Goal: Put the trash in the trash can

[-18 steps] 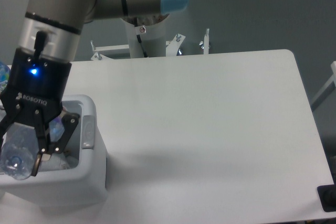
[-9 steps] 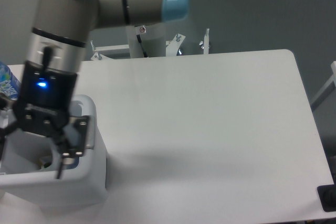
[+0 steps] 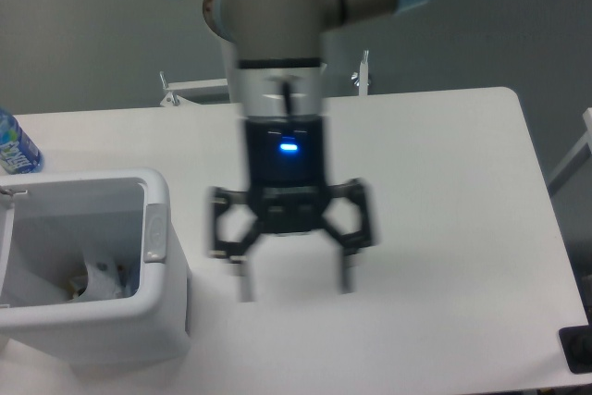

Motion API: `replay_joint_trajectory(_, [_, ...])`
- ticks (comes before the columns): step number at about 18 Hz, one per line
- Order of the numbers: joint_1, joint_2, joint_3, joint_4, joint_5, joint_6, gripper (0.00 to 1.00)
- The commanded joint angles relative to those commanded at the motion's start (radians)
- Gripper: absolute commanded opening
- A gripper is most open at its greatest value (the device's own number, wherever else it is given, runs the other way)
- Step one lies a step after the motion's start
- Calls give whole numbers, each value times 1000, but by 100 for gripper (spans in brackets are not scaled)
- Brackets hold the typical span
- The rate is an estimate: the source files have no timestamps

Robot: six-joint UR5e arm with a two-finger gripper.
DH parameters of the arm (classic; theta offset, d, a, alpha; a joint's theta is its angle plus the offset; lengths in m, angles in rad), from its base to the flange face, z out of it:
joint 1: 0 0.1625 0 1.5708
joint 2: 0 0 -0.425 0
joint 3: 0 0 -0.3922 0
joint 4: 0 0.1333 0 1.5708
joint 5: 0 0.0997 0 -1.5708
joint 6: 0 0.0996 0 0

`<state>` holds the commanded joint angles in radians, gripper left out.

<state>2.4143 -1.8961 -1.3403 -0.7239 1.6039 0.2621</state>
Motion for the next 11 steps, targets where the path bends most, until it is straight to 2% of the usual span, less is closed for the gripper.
replay_joint_trajectory(3, [31, 26, -66, -31, 70, 214, 100])
replay_joint_trajectory(6, [86, 58, -97, -161, 102, 447, 100])
replay_joint_trajectory(11, [155, 98, -108, -253, 103, 543, 100])
